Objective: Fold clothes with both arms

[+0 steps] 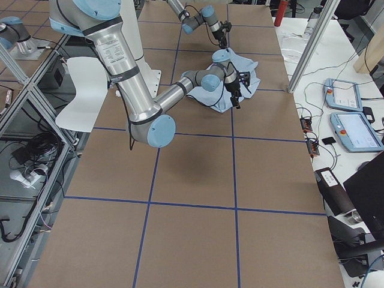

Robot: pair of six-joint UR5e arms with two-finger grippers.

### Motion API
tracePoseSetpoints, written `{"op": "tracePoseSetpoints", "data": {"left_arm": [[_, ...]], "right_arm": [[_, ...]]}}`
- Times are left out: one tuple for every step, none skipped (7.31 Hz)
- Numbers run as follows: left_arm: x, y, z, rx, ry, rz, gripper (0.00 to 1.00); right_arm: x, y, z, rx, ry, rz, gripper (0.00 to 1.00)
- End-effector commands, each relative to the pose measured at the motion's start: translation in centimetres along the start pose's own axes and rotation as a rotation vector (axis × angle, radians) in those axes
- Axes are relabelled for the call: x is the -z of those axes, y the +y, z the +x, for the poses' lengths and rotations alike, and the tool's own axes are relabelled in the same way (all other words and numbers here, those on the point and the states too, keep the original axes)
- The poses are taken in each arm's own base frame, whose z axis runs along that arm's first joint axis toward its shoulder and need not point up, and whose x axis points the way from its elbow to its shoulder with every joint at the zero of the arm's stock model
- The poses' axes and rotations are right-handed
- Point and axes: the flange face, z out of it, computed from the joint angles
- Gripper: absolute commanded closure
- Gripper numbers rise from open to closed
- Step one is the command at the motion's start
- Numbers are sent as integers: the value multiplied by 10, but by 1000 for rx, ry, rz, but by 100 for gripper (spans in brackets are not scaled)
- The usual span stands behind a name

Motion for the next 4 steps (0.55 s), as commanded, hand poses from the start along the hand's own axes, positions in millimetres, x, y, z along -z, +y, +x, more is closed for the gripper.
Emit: {"op": "tracePoseSetpoints", "data": {"left_arm": [[-70, -120, -12, -12, -132, 33, 100], [-85, -151, 0, -11, -152, 34, 100], [-94, -179, 26, -9, -156, 41, 100], [-99, -183, 27, -7, -161, 35, 100]], "right_arm": [[14, 10, -16, -17, -38, -1, 0], [18, 16, -23, -43, -50, -4, 0], [21, 22, -34, -50, -59, 5, 0], [24, 28, -46, -51, -71, 6, 0]]}}
